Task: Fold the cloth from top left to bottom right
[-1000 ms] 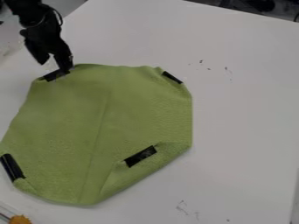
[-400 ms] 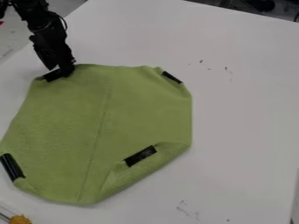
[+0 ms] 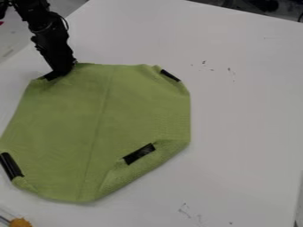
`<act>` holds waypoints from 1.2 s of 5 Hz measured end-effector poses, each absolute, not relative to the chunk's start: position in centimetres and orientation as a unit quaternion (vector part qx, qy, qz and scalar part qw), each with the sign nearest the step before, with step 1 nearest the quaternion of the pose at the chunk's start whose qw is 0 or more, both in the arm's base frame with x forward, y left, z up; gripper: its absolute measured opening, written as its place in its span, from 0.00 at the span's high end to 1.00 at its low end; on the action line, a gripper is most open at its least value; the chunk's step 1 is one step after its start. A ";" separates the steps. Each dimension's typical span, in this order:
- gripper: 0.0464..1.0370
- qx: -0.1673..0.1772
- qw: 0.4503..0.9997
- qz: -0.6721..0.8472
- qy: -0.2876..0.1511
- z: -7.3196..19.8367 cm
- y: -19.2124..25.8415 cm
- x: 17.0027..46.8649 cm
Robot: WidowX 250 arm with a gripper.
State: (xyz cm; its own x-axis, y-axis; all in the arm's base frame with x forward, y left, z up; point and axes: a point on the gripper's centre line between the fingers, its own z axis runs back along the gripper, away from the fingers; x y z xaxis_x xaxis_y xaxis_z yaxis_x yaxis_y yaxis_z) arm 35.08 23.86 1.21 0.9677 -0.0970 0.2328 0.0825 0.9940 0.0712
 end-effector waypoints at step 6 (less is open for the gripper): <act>0.96 0.036 0.985 -0.030 -0.166 4.9 11.3 28.1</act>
